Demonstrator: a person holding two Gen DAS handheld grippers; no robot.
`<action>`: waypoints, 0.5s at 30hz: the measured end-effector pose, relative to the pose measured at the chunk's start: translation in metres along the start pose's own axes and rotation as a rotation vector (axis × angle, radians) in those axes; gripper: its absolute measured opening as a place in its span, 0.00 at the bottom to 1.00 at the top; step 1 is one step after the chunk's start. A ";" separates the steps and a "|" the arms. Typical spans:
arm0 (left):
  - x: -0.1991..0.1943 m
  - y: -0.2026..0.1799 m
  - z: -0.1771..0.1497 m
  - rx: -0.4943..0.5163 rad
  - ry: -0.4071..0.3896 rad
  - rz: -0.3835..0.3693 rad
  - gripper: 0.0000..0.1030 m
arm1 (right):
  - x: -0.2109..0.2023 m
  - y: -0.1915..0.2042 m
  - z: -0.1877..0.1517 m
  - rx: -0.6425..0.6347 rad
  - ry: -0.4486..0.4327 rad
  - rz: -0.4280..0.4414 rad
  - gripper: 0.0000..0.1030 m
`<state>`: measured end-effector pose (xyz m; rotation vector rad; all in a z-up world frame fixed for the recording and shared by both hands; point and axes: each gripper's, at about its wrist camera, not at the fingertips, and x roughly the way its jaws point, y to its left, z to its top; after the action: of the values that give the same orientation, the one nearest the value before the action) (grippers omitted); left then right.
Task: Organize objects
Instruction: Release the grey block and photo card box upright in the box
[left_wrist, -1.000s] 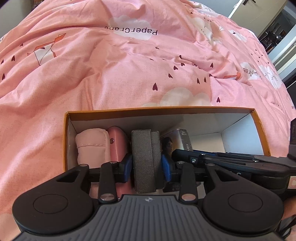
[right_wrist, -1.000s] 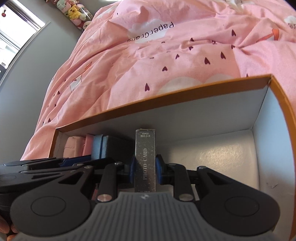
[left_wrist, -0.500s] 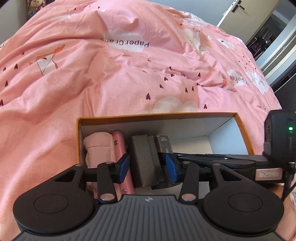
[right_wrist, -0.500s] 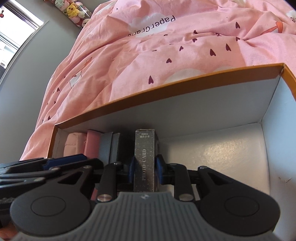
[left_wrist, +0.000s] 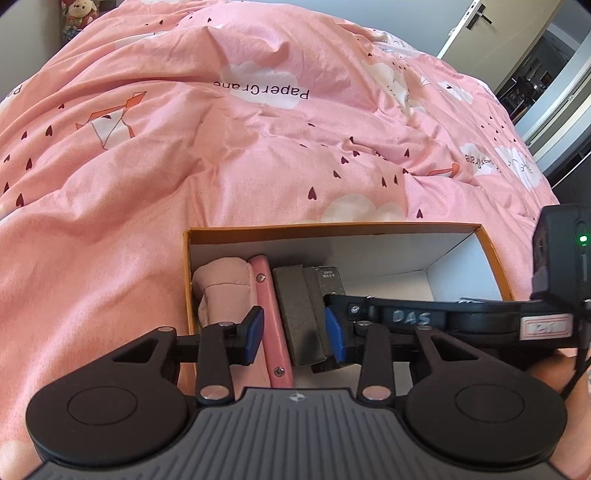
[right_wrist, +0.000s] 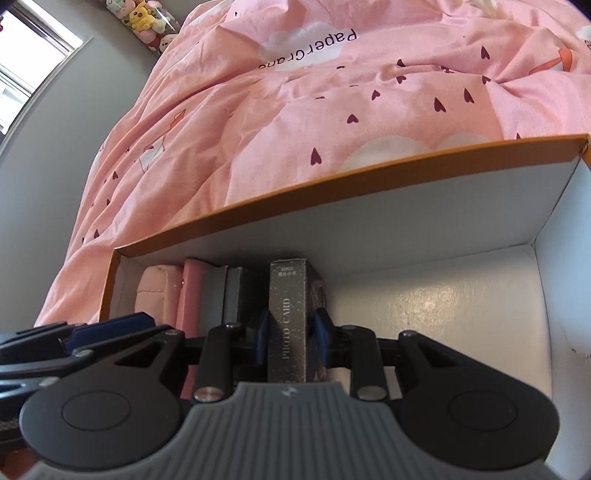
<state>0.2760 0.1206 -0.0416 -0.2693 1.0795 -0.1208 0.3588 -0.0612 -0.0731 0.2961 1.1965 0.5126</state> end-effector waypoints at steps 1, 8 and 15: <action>0.000 0.001 -0.001 0.002 -0.002 0.004 0.38 | -0.002 -0.001 0.001 0.010 -0.004 0.014 0.29; -0.002 0.001 -0.003 0.007 -0.015 0.004 0.35 | -0.017 -0.005 -0.002 0.026 -0.015 0.030 0.30; -0.016 -0.007 -0.012 0.008 -0.059 0.012 0.31 | -0.032 0.002 -0.019 -0.058 -0.010 0.004 0.22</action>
<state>0.2580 0.1159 -0.0320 -0.2578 1.0215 -0.1058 0.3313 -0.0770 -0.0529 0.2516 1.1690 0.5479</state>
